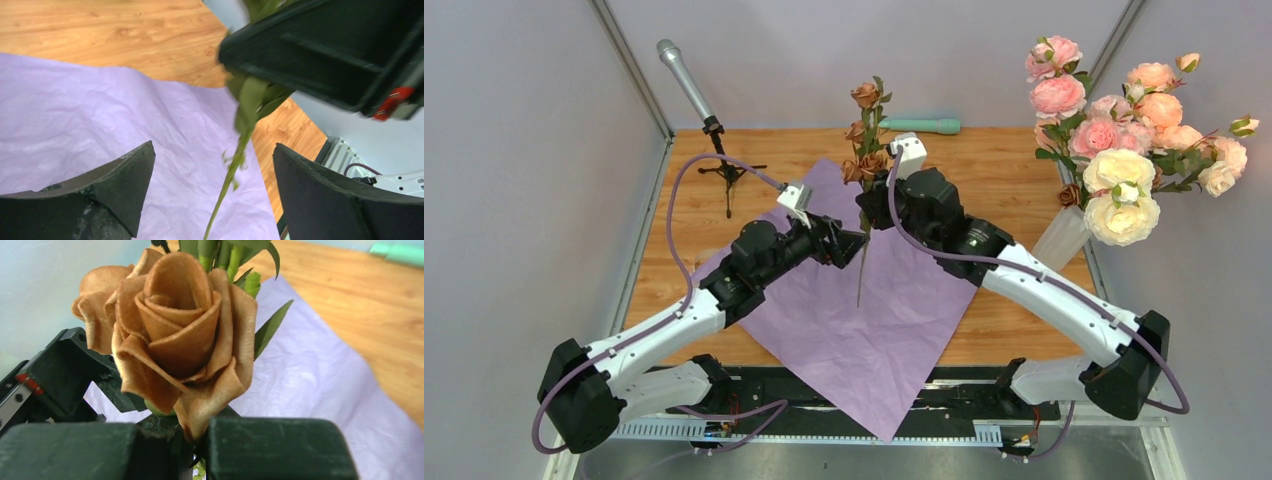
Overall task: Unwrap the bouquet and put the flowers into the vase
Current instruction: Pick up the fake flower from the wrapping paper, then insert the fake flower into the vase.
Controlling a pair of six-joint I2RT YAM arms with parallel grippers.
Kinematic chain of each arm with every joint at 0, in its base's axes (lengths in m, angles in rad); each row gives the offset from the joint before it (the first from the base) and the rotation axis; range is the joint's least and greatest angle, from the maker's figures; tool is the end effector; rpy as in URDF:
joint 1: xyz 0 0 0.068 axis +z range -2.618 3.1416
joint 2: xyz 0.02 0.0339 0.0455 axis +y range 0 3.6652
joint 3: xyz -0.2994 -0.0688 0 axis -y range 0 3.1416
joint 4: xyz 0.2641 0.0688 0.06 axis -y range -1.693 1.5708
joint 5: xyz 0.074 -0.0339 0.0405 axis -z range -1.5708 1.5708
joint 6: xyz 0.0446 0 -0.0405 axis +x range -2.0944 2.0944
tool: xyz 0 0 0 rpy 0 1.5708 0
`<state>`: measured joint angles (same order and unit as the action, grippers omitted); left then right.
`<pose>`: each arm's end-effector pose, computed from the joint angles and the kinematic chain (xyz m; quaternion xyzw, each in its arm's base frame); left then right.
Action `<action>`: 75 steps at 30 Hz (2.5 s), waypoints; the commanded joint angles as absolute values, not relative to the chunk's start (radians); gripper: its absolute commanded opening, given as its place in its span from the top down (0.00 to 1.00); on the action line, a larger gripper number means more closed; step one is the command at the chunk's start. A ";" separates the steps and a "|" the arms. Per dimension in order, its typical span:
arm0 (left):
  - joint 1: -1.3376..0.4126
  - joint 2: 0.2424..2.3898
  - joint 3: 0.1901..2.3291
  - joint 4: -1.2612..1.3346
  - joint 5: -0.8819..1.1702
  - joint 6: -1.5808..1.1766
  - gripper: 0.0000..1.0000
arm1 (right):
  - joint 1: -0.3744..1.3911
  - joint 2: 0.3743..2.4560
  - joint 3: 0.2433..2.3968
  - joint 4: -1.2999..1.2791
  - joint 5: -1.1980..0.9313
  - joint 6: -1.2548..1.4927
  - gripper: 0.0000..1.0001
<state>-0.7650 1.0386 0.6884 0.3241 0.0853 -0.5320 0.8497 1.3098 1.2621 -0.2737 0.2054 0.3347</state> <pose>0.1814 -0.1794 0.3341 0.1127 0.7073 -0.4454 0.5372 0.2188 0.2351 0.4129 -0.1475 0.7955 0.2557 0.5291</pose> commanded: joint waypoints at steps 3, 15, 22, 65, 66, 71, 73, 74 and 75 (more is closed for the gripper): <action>-0.722 1.055 0.879 0.036 0.111 -0.365 0.00 | 0.852 1.148 1.260 -0.258 0.381 -0.004 1.00; -0.442 0.994 1.002 -0.344 0.073 -0.211 0.00 | 0.633 1.093 1.371 -0.257 0.642 -0.421 1.00; -0.387 0.958 0.980 -0.387 0.006 -0.162 0.00 | 0.533 1.080 1.428 -0.191 0.697 -0.599 1.00; -0.387 0.931 0.939 -0.365 0.003 -0.134 0.00 | 0.356 0.861 1.147 0.173 0.636 -0.689 1.00; -0.387 0.932 0.939 -0.366 0.003 -0.135 0.00 | 0.351 0.860 1.135 0.181 0.633 -0.689 1.00; -0.387 0.933 0.937 -0.366 0.003 -0.133 0.00 | 0.324 0.855 1.109 0.194 0.618 -0.672 1.00; -0.386 0.933 0.937 -0.365 0.003 -0.132 0.00 | 0.316 0.847 1.095 0.203 0.609 -0.663 1.00; -0.386 0.934 0.937 -0.365 0.003 -0.132 0.00 | 0.310 0.845 1.088 0.205 0.606 -0.657 1.00; -0.387 0.935 0.937 -0.365 0.003 -0.132 0.00 | 0.308 0.842 1.082 0.206 0.602 -0.652 1.00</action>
<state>-0.3904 0.9459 0.9428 -0.3851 0.0120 -0.1501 0.3237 0.8669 1.1011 0.1436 0.6300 -0.6903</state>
